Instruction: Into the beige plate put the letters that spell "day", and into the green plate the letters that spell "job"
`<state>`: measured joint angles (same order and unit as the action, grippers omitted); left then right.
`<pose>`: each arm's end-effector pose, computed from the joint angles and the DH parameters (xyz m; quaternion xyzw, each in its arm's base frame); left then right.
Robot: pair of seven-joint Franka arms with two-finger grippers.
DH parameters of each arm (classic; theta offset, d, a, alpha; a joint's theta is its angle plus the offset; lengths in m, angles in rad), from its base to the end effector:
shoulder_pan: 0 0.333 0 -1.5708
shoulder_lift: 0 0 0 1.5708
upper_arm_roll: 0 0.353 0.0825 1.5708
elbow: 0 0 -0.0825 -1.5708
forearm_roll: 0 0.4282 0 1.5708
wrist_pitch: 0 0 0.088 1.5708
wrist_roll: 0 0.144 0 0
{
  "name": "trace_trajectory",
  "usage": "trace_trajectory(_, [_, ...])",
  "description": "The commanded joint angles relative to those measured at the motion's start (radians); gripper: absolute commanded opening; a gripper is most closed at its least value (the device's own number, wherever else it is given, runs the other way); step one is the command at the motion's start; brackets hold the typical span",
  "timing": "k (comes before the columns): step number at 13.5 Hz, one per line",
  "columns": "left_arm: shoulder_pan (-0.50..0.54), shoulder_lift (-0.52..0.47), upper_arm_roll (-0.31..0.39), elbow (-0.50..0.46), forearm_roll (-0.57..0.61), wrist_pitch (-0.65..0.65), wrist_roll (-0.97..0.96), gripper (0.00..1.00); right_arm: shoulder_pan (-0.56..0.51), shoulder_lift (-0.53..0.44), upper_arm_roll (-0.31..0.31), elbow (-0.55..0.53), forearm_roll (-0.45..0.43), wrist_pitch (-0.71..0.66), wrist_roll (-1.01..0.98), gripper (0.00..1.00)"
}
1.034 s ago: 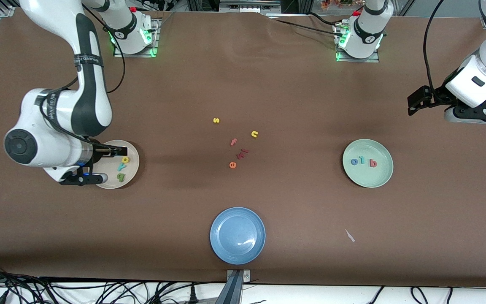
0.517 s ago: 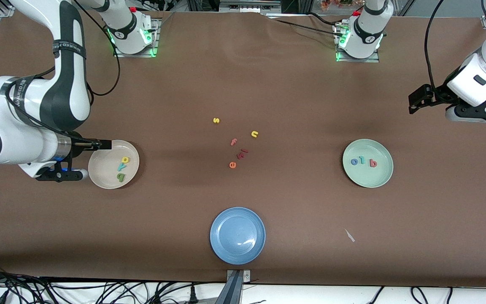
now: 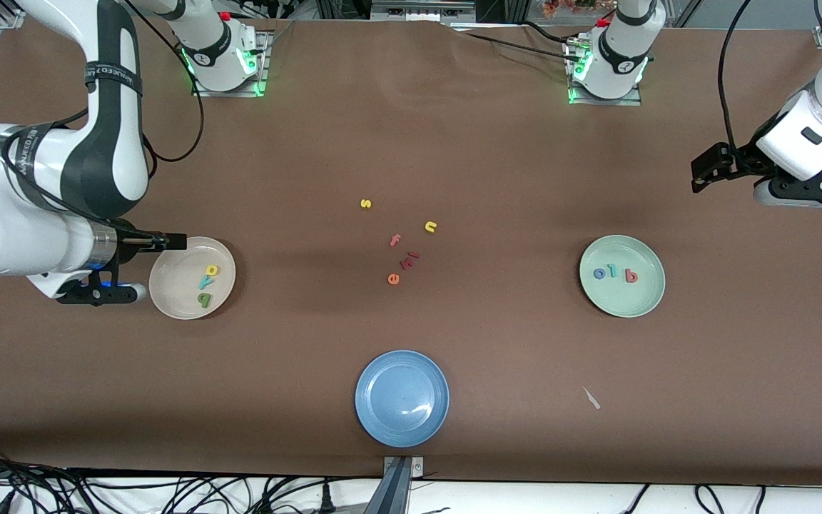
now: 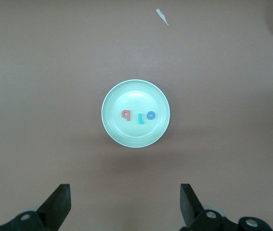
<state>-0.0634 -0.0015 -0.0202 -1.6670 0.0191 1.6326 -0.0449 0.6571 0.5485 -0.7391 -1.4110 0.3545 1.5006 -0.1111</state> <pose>0.5974 -0.0474 0.5810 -0.9996 0.0201 0.0158 0.0106 0.6939 0.0809 0.4080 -0.9874 -0.0068 0.1580 0.0085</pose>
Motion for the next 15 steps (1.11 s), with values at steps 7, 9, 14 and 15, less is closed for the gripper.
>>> trace_trajectory(7, [-0.003, 0.017, 0.002, 0.035, 0.016, -0.023, 0.023, 1.0, -0.21, -0.231, 0.364, -0.075, -0.276, 0.045, 0.073, 1.0])
trace_trajectory(9, [-0.003, 0.017, 0.002, 0.035, 0.016, -0.023, 0.023, 1.0, -0.26, -0.286, 0.414, -0.12, -0.302, 0.062, 0.071, 1.0])
trace_trajectory(14, [-0.003, 0.017, 0.002, 0.035, 0.016, -0.023, 0.023, 1.0, -0.321, -0.429, 0.451, -0.259, -0.347, 0.081, 0.071, 1.0])
trace_trajectory(15, [-0.003, 0.017, 0.002, 0.035, 0.016, -0.023, 0.023, 1.0, -0.339, -0.447, 0.464, -0.273, -0.37, 0.079, 0.071, 1.0])
